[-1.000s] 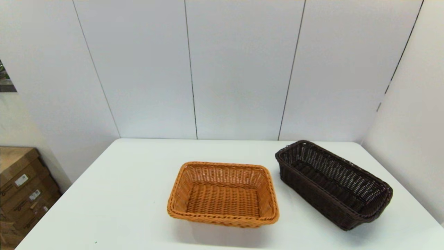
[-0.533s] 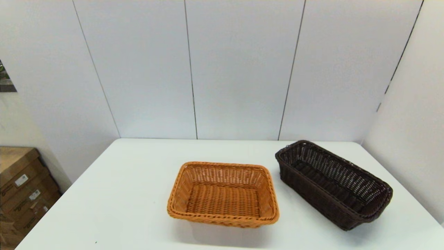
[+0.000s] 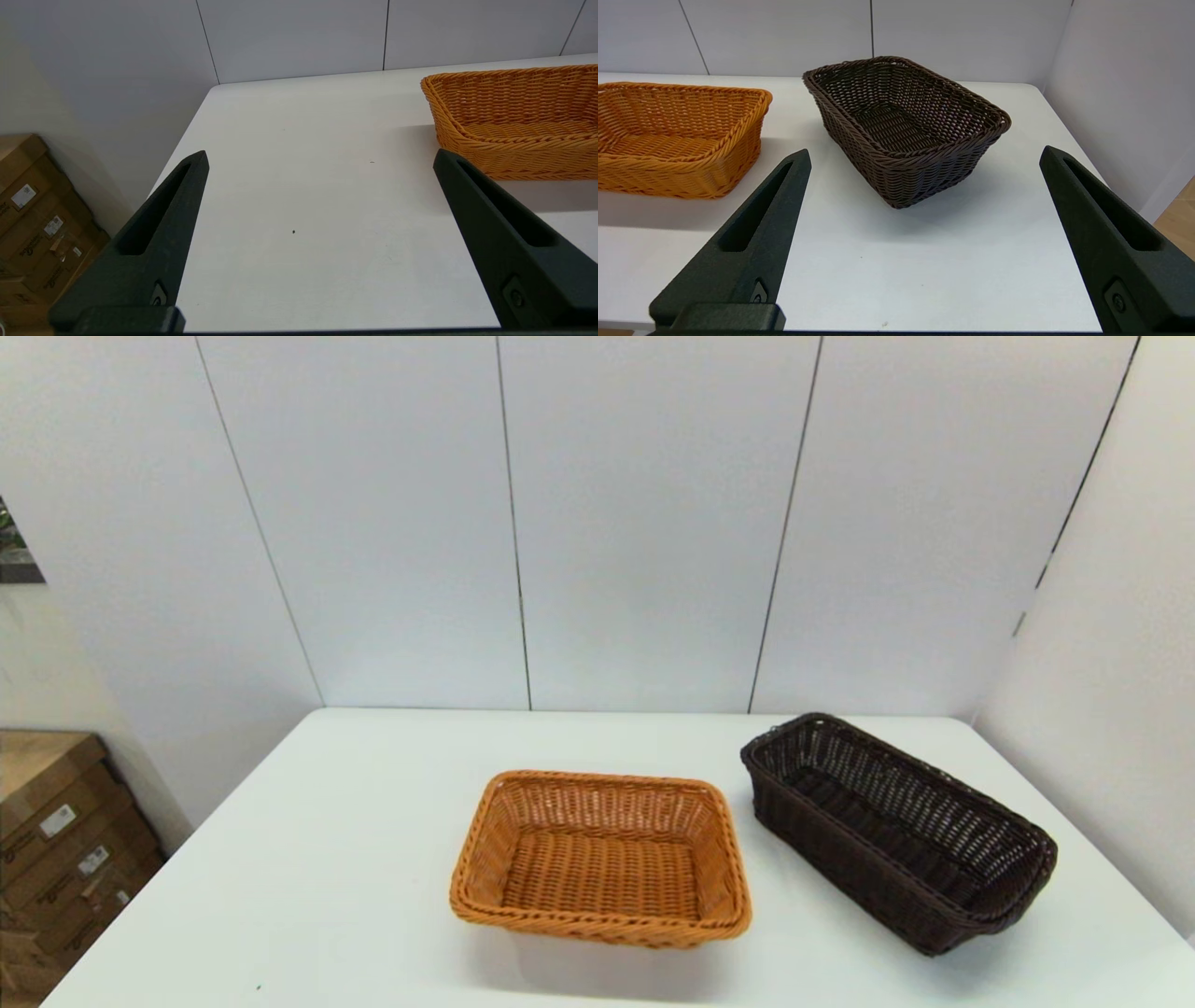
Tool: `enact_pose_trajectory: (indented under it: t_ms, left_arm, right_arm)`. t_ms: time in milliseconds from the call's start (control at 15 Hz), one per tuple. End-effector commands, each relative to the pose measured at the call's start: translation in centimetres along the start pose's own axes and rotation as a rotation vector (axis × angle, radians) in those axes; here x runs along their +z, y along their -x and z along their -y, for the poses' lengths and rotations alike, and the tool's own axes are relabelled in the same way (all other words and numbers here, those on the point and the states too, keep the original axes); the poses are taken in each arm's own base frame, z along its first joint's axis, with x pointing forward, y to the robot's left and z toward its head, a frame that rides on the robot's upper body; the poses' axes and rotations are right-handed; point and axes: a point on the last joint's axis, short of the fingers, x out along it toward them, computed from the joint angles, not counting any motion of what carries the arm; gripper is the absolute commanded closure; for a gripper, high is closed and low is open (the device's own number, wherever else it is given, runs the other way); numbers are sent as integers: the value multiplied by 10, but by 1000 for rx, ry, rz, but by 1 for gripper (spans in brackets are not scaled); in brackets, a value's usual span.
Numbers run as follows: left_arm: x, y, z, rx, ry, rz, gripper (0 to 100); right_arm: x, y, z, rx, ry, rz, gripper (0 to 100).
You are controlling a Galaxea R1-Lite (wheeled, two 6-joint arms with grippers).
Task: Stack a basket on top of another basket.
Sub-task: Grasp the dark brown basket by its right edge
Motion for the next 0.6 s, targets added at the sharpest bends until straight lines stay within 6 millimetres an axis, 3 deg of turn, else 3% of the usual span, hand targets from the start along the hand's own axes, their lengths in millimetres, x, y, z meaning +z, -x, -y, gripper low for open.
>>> enact_pose_trajectory:
  t_ms: [67, 600]
  left_arm:
    - [0, 0, 0, 1, 0, -2, 0]
    - [-1, 0, 0, -1, 0, -2, 0]
  right_arm:
    - [0, 0, 0, 1, 0, 1, 0]
    - [0, 0, 0, 1, 0, 1, 0]
